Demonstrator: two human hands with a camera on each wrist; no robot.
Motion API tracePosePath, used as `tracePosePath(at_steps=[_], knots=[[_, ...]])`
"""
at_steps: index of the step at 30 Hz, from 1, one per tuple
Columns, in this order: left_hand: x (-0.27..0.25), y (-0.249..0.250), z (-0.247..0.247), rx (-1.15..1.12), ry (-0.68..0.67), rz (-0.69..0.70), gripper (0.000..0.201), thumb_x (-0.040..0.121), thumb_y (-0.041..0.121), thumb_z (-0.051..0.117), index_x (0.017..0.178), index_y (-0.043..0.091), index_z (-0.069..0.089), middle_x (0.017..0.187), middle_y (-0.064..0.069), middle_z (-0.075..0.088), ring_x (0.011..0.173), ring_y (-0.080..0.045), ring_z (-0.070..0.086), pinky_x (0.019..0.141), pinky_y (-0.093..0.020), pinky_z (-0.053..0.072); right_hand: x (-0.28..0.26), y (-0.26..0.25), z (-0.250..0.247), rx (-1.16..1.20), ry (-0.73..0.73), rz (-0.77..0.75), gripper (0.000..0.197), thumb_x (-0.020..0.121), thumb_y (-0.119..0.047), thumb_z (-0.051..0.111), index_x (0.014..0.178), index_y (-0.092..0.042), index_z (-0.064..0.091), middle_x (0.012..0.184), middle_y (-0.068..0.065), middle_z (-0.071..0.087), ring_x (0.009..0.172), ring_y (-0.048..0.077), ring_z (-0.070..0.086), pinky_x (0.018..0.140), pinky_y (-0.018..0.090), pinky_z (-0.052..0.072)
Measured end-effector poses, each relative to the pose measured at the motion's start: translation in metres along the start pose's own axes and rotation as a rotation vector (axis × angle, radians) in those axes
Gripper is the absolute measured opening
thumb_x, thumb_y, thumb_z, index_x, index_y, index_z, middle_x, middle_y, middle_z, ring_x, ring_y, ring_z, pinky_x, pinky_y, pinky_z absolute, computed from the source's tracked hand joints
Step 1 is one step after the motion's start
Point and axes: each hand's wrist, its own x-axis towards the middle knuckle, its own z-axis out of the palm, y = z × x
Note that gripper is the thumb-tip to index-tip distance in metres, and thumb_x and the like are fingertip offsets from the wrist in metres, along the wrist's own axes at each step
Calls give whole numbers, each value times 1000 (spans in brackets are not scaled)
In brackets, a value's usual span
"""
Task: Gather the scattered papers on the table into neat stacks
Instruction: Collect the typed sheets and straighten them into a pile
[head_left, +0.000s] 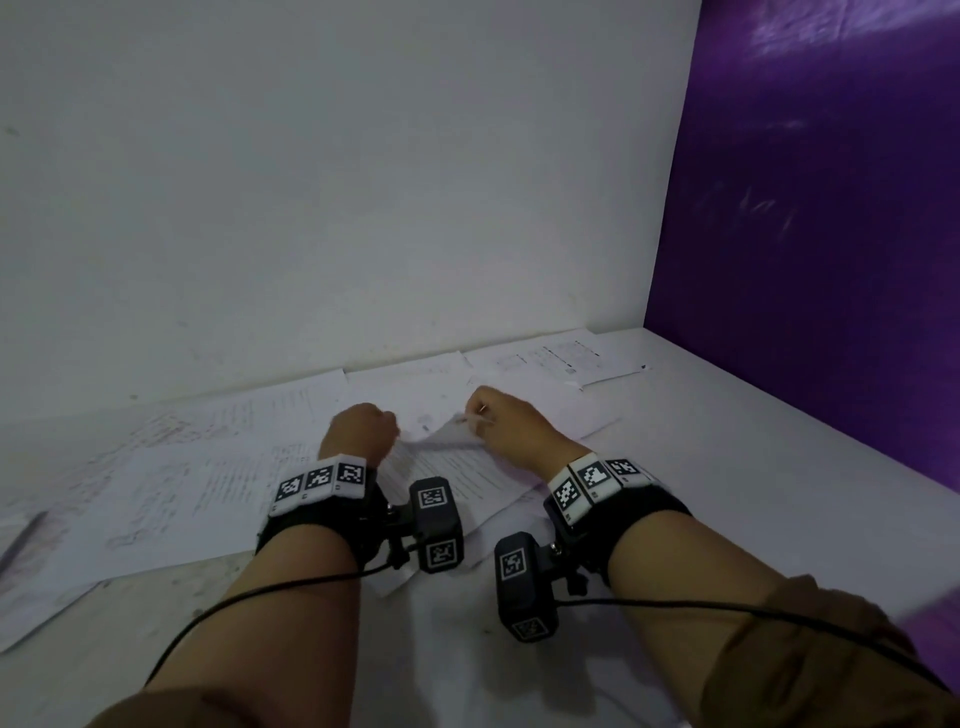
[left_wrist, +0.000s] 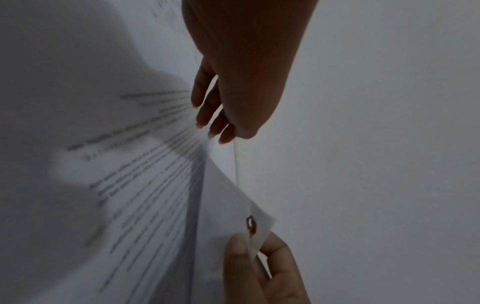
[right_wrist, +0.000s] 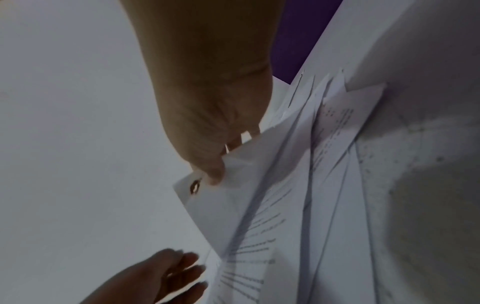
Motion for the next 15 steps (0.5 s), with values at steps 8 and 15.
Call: tracePosePath(at_steps=[8, 15], knots=[[-5, -4, 16, 128, 168, -190, 56, 88, 41, 56, 129, 4, 46, 136, -22, 45, 127, -37, 44, 105, -41, 35, -8, -7, -11, 191, -264, 289, 30, 91, -21, 51, 109, -2, 65, 106, 15, 72, 88, 21, 61, 73, 24, 44], [-3, -3, 16, 273, -28, -115, 55, 93, 43, 49, 121, -5, 57, 130, -22, 58, 120, -34, 56, 95, -33, 44, -10, 34, -22, -350, 19, 648, 43, 94, -20, 40, 133, -3, 49, 140, 19, 45, 129, 33, 45, 109, 35, 38]])
